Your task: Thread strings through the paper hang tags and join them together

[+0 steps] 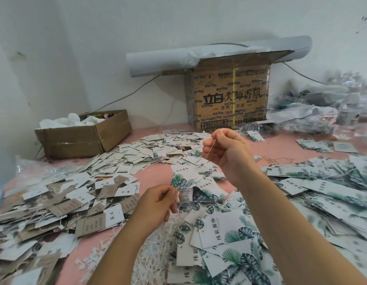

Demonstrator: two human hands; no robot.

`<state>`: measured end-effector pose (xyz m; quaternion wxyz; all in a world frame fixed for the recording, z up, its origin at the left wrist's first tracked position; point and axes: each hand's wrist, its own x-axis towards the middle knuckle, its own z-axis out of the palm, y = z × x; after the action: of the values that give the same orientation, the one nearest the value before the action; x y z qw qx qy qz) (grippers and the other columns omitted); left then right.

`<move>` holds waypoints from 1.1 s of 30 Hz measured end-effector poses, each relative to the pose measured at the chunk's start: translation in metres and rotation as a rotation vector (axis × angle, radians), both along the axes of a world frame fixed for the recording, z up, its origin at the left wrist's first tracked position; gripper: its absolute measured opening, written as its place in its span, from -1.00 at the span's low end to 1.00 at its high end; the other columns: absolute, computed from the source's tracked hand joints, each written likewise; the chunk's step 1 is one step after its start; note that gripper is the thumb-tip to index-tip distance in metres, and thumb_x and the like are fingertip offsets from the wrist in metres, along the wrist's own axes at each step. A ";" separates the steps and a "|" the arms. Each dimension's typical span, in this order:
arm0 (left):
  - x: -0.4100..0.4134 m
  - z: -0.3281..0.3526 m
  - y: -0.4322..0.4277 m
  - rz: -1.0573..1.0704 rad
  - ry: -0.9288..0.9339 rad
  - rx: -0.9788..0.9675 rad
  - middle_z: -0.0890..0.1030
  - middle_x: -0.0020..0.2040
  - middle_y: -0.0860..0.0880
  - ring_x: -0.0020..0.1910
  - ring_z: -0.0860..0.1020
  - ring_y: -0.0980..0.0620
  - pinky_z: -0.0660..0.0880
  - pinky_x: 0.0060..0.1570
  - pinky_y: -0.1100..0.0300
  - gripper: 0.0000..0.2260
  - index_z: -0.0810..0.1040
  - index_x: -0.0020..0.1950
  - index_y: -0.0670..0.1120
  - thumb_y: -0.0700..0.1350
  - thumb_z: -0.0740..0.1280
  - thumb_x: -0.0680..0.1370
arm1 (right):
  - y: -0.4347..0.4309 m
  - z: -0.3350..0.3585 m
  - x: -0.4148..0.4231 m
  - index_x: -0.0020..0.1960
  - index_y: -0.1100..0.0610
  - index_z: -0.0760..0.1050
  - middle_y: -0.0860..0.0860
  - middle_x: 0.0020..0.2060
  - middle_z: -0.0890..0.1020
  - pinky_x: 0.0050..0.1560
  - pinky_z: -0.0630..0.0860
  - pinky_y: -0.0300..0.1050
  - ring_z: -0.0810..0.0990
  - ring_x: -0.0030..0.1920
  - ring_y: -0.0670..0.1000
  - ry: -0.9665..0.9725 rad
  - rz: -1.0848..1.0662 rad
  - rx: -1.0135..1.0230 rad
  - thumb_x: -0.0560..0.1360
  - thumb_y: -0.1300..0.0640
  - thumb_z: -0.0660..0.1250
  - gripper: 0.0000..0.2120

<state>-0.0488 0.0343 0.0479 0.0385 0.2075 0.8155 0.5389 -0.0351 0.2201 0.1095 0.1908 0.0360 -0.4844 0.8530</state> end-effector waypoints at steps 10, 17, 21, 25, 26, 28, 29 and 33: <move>-0.002 -0.004 -0.001 0.055 0.036 -0.111 0.49 -0.41 0.05 -0.38 0.36 0.05 0.33 -0.30 0.23 -0.70 0.54 -0.34 -0.03 0.07 0.26 0.54 | 0.013 -0.017 -0.009 -0.17 0.17 0.48 -0.07 -0.50 0.42 -0.62 0.19 -0.35 0.20 -0.60 -0.15 -0.217 -0.222 0.546 0.55 0.19 0.23 -0.86; 0.000 -0.005 0.000 0.055 0.042 -0.220 0.62 -0.18 0.14 -0.10 0.53 0.25 0.39 0.10 0.15 -0.84 0.58 -0.23 -0.01 0.00 0.34 0.51 | 0.001 -0.059 -0.029 0.32 0.12 0.41 0.05 -0.02 0.62 -0.33 0.39 -0.20 0.51 -0.37 -0.07 -0.473 -0.284 1.194 0.53 0.02 0.25 -0.61; -0.004 -0.008 0.000 0.106 0.083 -0.210 0.52 -0.08 0.23 -0.05 0.48 0.28 0.36 -0.01 0.25 -0.96 0.52 -0.12 0.05 -0.06 0.33 0.53 | 0.001 -0.067 -0.033 0.19 0.30 0.49 0.17 -0.03 0.62 -0.12 0.44 -0.13 0.54 -0.16 0.05 -0.493 -0.215 1.245 0.54 0.04 0.23 -0.63; -0.006 -0.017 -0.001 0.148 0.107 -0.158 0.41 0.18 0.25 0.19 0.39 0.16 0.36 0.18 0.15 -0.77 0.42 0.21 0.09 -0.02 0.29 0.56 | -0.002 -0.068 -0.034 0.06 0.33 0.57 0.21 0.01 0.64 -0.05 0.57 0.01 0.59 -0.20 0.09 -0.445 -0.211 1.239 0.52 0.12 0.29 -0.72; -0.006 -0.020 0.000 0.149 0.108 -0.154 0.35 0.25 0.23 0.24 0.33 0.16 0.32 0.25 0.10 -0.69 0.37 0.30 0.09 0.01 0.27 0.56 | -0.002 -0.068 -0.034 0.07 0.28 0.58 0.14 0.01 0.65 -0.04 0.57 -0.02 0.60 -0.16 0.05 -0.437 -0.218 1.240 0.51 0.13 0.30 -0.75; -0.006 -0.028 0.002 0.139 0.092 -0.154 0.25 0.37 0.21 0.35 0.25 0.14 0.26 0.31 0.08 -0.56 0.24 0.43 0.10 0.05 0.24 0.57 | -0.002 -0.067 -0.034 0.14 0.17 0.56 0.01 -0.09 0.62 -0.15 0.51 -0.18 0.56 -0.18 -0.03 -0.422 -0.222 1.228 0.49 0.16 0.32 -0.76; -0.006 -0.031 0.002 0.133 0.075 -0.148 0.20 0.42 0.21 0.39 0.22 0.10 0.24 0.32 0.07 -0.52 0.18 0.47 0.12 0.07 0.22 0.57 | -0.002 -0.066 -0.034 0.15 0.14 0.55 -0.01 -0.13 0.59 -0.19 0.49 -0.21 0.54 -0.22 -0.05 -0.419 -0.215 1.217 0.48 0.18 0.33 -0.76; -0.007 -0.039 0.001 0.115 0.024 -0.123 0.16 0.49 0.18 0.45 0.21 0.00 0.24 0.37 -0.04 -0.48 0.10 0.49 0.21 0.13 0.19 0.56 | -0.004 -0.067 -0.034 0.15 0.13 0.53 -0.01 -0.16 0.58 -0.35 0.43 -0.27 0.48 -0.36 -0.10 -0.421 -0.162 1.148 0.48 0.20 0.33 -0.76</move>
<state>-0.0560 0.0357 0.0085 0.0102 0.1640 0.8582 0.4864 -0.0694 0.2164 0.0427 0.1052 -0.0731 -0.8948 0.4276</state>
